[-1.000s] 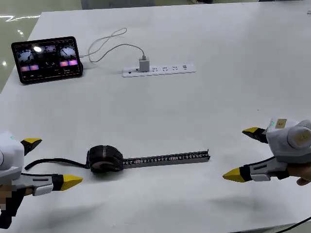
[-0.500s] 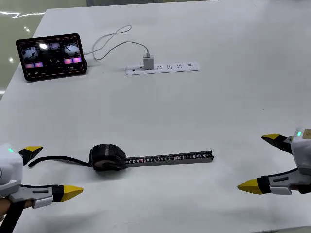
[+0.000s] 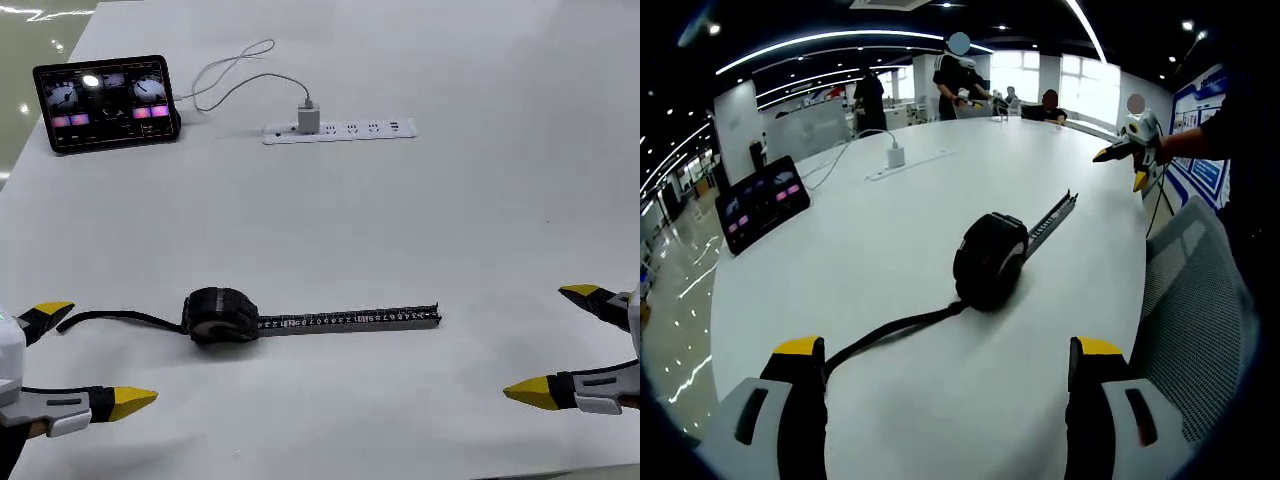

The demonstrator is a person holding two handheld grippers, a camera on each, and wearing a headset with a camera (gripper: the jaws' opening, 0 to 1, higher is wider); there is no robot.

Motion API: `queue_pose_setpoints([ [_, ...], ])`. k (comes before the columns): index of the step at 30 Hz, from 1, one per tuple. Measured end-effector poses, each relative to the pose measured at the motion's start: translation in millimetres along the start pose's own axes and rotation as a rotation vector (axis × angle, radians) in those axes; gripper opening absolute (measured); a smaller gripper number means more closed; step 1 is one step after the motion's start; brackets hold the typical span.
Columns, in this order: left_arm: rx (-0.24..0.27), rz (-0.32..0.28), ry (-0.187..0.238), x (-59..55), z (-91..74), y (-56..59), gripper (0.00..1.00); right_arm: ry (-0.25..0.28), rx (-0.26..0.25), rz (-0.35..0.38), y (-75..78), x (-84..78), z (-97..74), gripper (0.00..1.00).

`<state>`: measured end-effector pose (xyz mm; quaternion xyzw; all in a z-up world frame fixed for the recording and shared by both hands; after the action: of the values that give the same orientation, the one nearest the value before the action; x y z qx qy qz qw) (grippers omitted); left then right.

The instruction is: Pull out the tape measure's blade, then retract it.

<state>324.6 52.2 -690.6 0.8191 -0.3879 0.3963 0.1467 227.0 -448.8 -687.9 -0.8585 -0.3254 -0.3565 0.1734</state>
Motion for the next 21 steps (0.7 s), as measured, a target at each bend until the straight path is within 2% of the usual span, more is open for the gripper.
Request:
queue_pose_setpoints([
  [7, 0.005, -0.012, 0.004, -3.0, -3.5, 1.4, 0.99, -0.021, -0.007, -0.017, 2.1, -7.0, -3.1, 0.99],
  [11, -0.015, -0.025, 0.004, -4.6, -2.2, 3.6, 0.99, -0.008, -0.024, -0.009, 1.9, -6.4, -8.4, 0.99],
  [18, -0.014, -0.009, 0.006, -5.2, -3.2, 5.4, 0.99, -0.003, -0.034, 0.008, 0.7, -10.3, -9.8, 0.99],
  [21, -0.032, -0.009, 0.011, -5.7, -4.4, 7.8, 0.99, -0.003, -0.022, 0.015, -1.7, -10.9, -9.2, 0.99],
])
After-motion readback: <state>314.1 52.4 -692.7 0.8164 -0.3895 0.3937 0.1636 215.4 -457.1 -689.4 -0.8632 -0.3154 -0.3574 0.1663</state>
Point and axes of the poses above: the centre of the closed fingertips' face, and the gripper's own axes: z roughly forward along the fingers, y roughly to its right, x roughly out of its top, the point moved 5 cm from there along -z, roughly backward along the fingers, and after that the axes turned 4 degrees about x, right-handed, at the moved point
